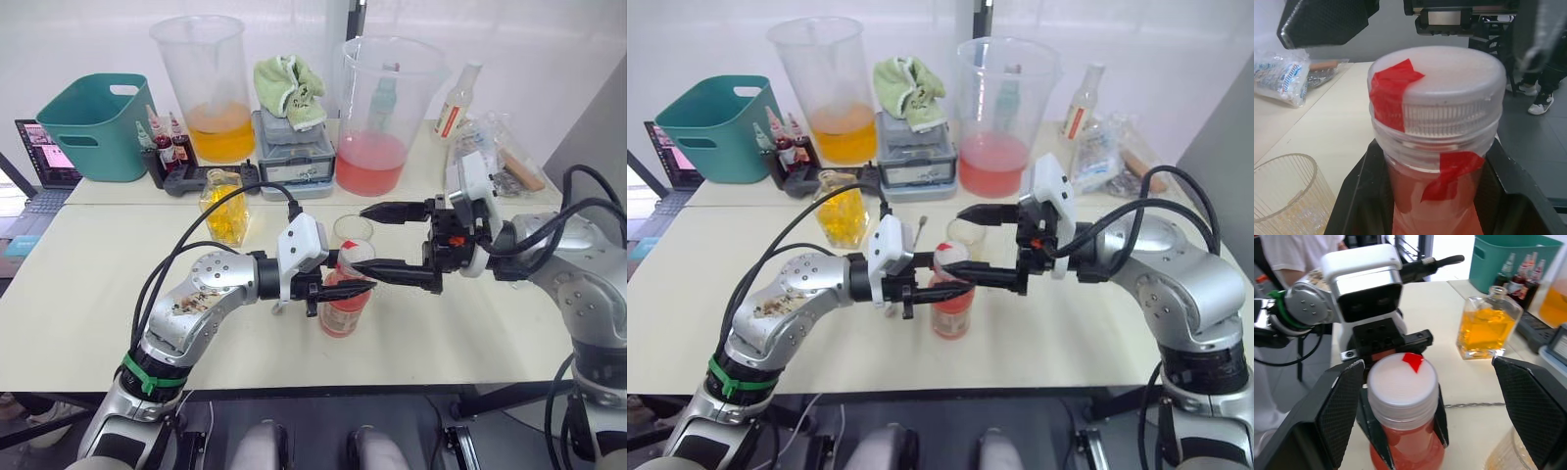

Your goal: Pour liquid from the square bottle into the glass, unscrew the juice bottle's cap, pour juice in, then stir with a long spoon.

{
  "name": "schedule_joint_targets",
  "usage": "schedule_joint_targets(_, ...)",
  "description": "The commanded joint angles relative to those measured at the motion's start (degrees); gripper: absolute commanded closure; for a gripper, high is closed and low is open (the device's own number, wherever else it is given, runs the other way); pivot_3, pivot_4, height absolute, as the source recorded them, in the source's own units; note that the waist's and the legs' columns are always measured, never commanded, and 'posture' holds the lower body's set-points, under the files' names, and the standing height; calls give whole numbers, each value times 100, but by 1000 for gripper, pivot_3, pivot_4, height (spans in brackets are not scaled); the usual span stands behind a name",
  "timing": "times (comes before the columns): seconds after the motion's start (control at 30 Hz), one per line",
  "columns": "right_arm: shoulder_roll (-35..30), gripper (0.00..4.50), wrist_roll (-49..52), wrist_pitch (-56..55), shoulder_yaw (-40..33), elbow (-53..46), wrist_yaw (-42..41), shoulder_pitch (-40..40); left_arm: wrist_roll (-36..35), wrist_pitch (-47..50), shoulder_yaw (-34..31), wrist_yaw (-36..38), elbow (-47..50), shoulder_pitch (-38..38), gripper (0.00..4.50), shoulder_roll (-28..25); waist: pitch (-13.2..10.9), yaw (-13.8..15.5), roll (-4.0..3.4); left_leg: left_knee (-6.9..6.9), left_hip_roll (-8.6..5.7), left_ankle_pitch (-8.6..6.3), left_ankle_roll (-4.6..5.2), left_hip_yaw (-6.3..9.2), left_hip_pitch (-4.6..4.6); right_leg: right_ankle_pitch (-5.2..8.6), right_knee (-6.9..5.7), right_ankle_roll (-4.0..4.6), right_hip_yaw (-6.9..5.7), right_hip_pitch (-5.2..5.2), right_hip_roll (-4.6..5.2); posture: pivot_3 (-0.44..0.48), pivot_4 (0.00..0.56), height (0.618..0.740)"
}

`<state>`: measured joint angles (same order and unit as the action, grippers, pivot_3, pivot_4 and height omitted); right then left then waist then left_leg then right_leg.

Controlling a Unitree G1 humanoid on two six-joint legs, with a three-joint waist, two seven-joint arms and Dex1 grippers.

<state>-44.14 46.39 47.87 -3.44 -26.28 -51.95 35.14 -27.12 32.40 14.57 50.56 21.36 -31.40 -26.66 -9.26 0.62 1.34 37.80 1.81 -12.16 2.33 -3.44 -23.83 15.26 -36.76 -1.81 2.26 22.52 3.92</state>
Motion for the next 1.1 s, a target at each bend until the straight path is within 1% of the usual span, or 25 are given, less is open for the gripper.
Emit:
schedule_joint_targets(0.03,42,62,222,127,-282,-302,341,-27,119,53,191,101,-158,52,2937,-26,0,-5,0,0,0,0,1,-1,0,0,0,0,1,0,-1,0,150,740)
schedule_joint_targets(0.27,182,62,448,290,-224,-538,743,-157,137,25,194,117,-184,26,2937,2,0,-1,0,0,3,0,1,2,-1,2,5,-4,10,-5,-26,0,150,740)
schedule_joint_targets(0.4,140,1155,455,313,-139,-547,746,-197,145,27,189,96,-175,31,2937,4,0,0,0,0,4,0,1,2,-1,3,7,-5,12,-5,-31,0,150,740)
schedule_joint_targets(0.57,42,2818,383,199,28,-405,390,-208,166,29,191,64,-168,39,2937,9,0,1,0,0,6,0,1,2,-1,3,9,-6,13,-6,-35,0,150,740)
schedule_joint_targets(0.63,-8,2856,291,57,128,-272,115,-183,172,33,196,31,-171,31,2937,34,0,2,0,0,6,0,2,4,0,3,12,-6,13,-10,-36,0,150,740)
schedule_joint_targets(0.67,-62,2856,181,-88,244,-150,-161,-130,175,35,197,13,-172,25,2937,48,0,3,0,0,6,0,2,4,1,3,14,-6,13,-12,-36,0,150,740)
schedule_joint_targets(0.77,-224,2856,-290,-673,684,296,-1069,125,188,32,197,-19,-170,29,2937,63,0,3,0,1,5,0,2,3,3,4,20,-7,13,-16,-37,0,150,740)
schedule_joint_targets(0.83,-283,2856,-644,-1168,1047,719,-1822,391,184,43,178,-35,-146,54,2937,57,0,5,0,3,6,0,2,5,6,5,27,-8,12,-21,-42,0,150,740)
schedule_joint_targets(0.97,-118,2856,-1124,-2013,1590,1869,-3307,1238,207,48,152,-21,-95,115,2937,19,0,-3,-1,4,7,0,2,3,9,5,34,-8,12,-26,-45,0,150,740)
schedule_joint_targets(1.03,-56,2856,-1252,-2121,1820,2312,-3824,1659,218,71,125,-37,-60,144,2937,-1,0,-3,-1,4,8,0,2,2,10,5,33,-8,12,-25,-46,0,150,740)
schedule_joint_targets(1.1,-111,2856,-1107,-2070,2122,2582,-4032,2029,239,85,100,-75,-12,192,2937,-30,0,0,-1,4,8,0,2,3,8,4,26,-7,12,-21,-45,0,150,740)
